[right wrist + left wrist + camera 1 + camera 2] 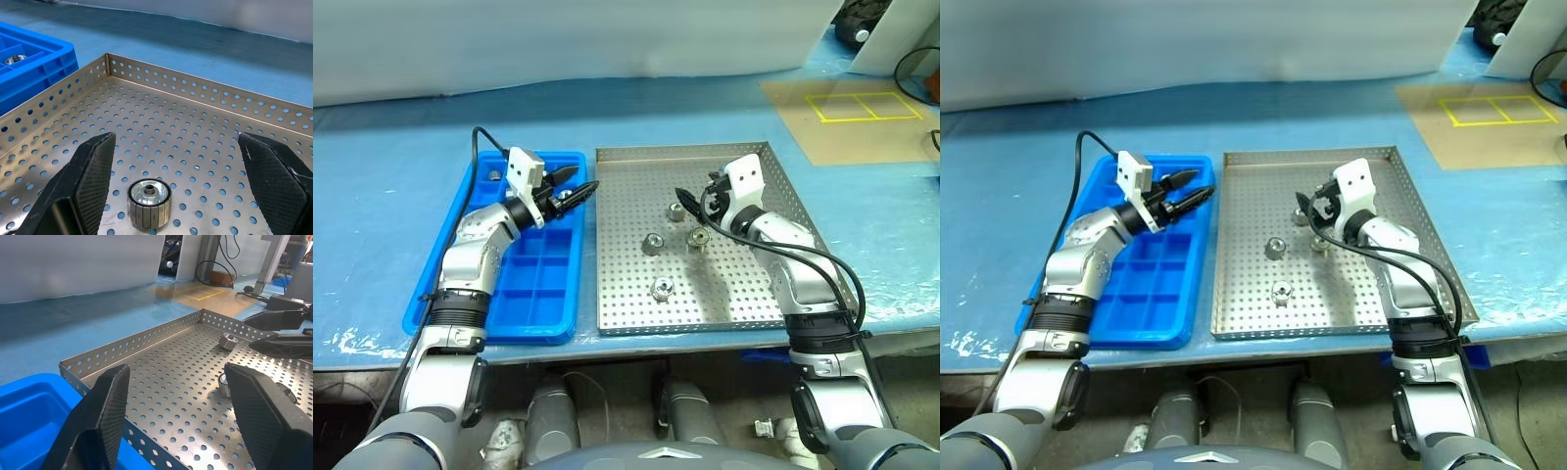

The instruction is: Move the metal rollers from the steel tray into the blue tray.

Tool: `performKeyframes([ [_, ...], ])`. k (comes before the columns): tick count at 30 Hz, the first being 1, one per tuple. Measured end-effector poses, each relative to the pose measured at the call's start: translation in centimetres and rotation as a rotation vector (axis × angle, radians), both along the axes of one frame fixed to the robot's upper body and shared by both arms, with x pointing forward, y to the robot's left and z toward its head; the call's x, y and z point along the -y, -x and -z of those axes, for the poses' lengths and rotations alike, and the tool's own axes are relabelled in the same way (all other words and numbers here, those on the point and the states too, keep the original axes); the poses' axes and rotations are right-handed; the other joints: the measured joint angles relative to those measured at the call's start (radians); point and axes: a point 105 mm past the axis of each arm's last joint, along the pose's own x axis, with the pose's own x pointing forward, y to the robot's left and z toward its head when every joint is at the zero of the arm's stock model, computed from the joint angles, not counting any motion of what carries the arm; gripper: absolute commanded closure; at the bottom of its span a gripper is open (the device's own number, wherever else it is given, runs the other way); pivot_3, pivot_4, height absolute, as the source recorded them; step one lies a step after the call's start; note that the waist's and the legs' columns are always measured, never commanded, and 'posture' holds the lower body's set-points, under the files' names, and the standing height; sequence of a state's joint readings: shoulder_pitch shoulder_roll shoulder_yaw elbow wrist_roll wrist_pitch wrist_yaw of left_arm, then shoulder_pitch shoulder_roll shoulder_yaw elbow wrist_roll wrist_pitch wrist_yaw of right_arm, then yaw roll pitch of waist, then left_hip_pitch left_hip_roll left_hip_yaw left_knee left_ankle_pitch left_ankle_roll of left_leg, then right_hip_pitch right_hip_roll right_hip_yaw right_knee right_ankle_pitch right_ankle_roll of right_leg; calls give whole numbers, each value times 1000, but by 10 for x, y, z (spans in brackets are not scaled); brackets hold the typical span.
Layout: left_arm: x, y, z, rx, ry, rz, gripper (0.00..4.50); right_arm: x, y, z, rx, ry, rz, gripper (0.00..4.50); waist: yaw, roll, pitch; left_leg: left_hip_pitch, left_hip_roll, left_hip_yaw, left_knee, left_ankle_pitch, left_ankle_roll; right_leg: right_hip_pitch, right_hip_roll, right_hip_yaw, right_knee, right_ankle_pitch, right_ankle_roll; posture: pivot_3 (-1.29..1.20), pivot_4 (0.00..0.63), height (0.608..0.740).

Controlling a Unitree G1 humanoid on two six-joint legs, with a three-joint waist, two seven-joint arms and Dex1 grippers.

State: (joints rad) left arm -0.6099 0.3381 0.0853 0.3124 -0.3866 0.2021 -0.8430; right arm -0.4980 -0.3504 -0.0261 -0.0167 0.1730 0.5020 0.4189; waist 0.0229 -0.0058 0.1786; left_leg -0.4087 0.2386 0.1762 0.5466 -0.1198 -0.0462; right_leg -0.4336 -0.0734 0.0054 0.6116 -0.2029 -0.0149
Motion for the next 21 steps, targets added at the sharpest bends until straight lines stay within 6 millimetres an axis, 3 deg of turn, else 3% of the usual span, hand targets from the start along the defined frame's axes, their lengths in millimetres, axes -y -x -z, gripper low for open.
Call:
performKeyframes([
  [21, 0, 0, 0, 0, 0, 1, 1243, -1, 0, 1, -2, 0, -2, 381, 0, 0, 0, 0, 0, 0, 0, 0, 0, 0, 0, 0, 0, 0, 0, -252, 150, 740],
])
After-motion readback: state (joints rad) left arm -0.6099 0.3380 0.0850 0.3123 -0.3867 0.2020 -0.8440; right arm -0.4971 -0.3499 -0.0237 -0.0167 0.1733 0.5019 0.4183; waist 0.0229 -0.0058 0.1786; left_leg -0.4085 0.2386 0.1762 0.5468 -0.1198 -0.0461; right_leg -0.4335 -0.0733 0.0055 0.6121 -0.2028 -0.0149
